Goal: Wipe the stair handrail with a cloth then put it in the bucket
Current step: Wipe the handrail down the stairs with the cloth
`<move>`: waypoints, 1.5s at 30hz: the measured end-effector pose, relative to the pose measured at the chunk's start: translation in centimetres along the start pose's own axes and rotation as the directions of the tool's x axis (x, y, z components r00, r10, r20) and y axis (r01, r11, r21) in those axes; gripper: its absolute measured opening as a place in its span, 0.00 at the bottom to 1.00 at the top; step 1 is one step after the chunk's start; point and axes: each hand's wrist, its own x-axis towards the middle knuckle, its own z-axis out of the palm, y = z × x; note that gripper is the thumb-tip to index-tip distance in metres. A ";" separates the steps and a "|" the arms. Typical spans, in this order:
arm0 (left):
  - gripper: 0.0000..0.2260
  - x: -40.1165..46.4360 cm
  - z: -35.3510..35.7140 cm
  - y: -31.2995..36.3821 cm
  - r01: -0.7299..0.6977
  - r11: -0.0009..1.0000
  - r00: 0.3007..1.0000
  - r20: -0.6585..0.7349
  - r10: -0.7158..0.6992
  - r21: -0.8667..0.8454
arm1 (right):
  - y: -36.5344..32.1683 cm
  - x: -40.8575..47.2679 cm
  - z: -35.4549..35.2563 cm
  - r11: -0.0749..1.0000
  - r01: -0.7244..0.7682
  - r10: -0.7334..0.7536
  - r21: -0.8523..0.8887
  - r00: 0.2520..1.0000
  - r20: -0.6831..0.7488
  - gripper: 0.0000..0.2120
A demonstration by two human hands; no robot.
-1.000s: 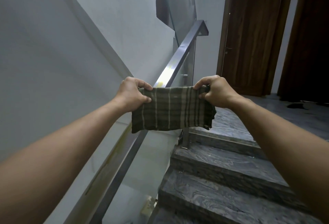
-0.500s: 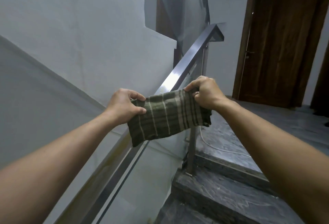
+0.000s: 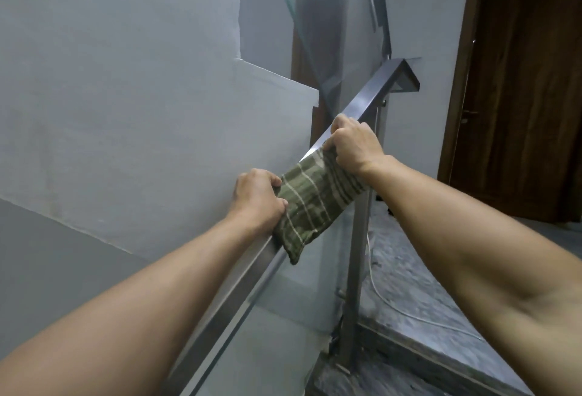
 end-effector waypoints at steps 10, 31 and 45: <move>0.09 1.3 2.1 0.0 0.047 0.993 0.999 0.002 -0.047 0.112 | 2.4 3.9 3.5 0.964 0.141 -0.197 -0.224 0.948 -0.248 0.07; 0.37 1.4 6.4 1.3 -0.205 0.893 0.950 0.301 0.083 0.401 | 4.9 3.6 0.6 0.805 0.474 -0.343 -0.357 0.863 0.371 0.36; 0.36 2.7 6.6 1.6 -0.160 0.886 0.941 0.340 0.002 0.436 | 4.4 3.6 2.3 0.778 0.533 -0.379 -0.332 0.820 0.429 0.50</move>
